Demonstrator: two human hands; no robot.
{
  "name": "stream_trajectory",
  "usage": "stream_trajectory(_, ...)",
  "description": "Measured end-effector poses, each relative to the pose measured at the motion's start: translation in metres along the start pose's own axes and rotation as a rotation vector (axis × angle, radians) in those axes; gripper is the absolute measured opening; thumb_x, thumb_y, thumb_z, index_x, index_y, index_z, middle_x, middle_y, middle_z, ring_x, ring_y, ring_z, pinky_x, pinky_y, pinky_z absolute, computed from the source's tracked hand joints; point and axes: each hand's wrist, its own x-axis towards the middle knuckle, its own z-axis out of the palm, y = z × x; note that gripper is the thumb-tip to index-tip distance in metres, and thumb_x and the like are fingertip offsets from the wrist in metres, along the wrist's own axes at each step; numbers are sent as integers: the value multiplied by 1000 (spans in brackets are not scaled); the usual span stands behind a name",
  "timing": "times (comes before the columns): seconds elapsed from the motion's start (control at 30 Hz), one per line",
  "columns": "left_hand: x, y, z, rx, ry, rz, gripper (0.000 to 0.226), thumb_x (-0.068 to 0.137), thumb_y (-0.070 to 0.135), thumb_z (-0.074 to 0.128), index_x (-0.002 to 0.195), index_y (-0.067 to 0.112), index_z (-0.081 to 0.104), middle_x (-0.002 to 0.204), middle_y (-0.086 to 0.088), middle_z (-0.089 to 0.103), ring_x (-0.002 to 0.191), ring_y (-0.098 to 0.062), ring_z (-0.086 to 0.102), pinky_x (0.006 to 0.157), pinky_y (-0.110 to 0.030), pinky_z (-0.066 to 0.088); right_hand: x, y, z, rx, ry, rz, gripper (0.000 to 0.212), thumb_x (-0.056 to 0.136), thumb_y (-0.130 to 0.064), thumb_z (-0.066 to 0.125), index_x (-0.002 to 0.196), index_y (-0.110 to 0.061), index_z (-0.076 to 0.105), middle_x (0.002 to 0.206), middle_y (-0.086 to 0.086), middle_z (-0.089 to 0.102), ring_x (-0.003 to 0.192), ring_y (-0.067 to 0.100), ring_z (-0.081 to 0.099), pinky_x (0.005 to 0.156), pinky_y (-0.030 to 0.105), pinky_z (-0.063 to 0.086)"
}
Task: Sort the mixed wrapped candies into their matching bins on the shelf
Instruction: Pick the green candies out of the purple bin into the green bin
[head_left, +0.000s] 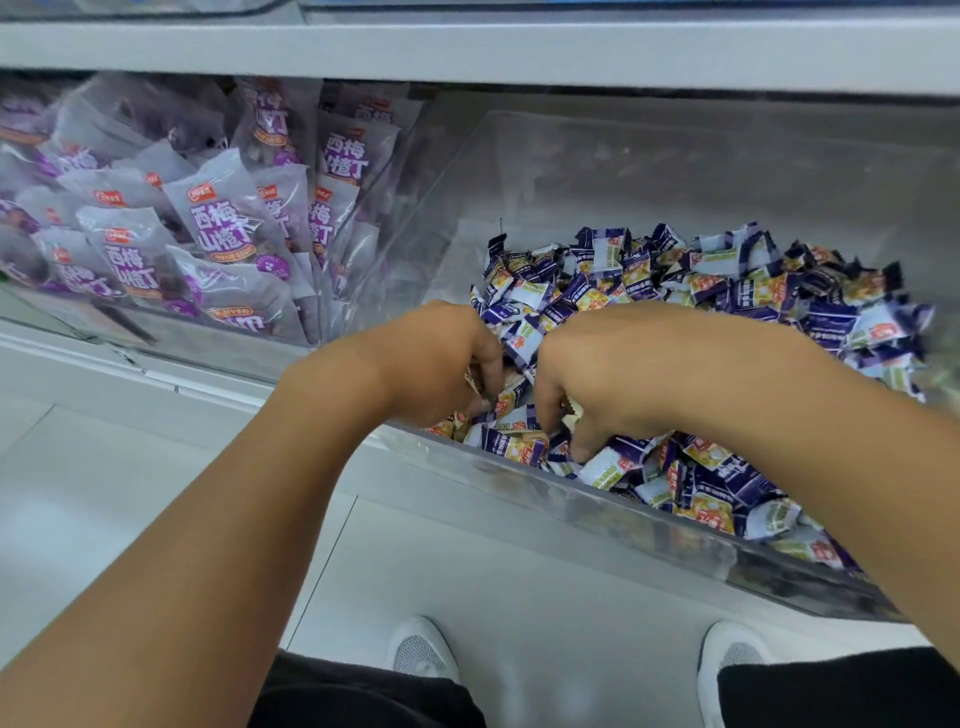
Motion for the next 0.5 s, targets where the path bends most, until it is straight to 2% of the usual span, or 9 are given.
stream_trajectory(0.07,0,1,-1,-37,26,21,20,85,14,74,97,30,75,91,12,61,85,-7,56,66,-10,36,-1,3,0,26,63,7,8,78,-29,82,82,-31,75,66,-17,57,68,7,57,50,21,35)
stream_trajectory(0.13,1,3,-1,-58,84,32,21,89,10,70,98,28,76,94,8,60,90,-10,58,72,-14,37,-8,15,-3,85,113,56,9,76,-26,84,74,-28,76,66,-17,65,68,5,62,54,21,40)
stream_trajectory(0.23,5,5,-1,-42,168,10,29,90,1,63,98,26,76,95,6,56,96,-15,58,77,-20,39,-23,34,-9,150,168,119,11,77,-25,85,72,-26,75,73,-13,70,72,7,65,59,23,45)
stream_trajectory(0.37,13,6,-1,-8,237,-23,38,89,0,59,107,30,72,113,-1,53,106,-23,56,90,-31,46,-35,43,-9,175,196,151,14,79,-24,83,70,-28,73,73,-13,67,64,1,58,48,16,33)
stream_trajectory(0.43,16,8,-1,-68,256,12,36,92,3,59,116,28,71,109,1,51,104,-20,54,88,-27,42,-37,43,-9,182,195,166,17,78,-21,84,70,-28,71,75,-13,66,66,2,58,48,16,34)
stream_trajectory(0.5,17,10,0,-129,212,34,36,92,4,61,119,25,70,102,6,49,98,-14,53,86,-22,39,-37,44,-9,202,215,187,21,76,-17,86,74,-30,69,82,-13,61,75,9,59,56,24,42)
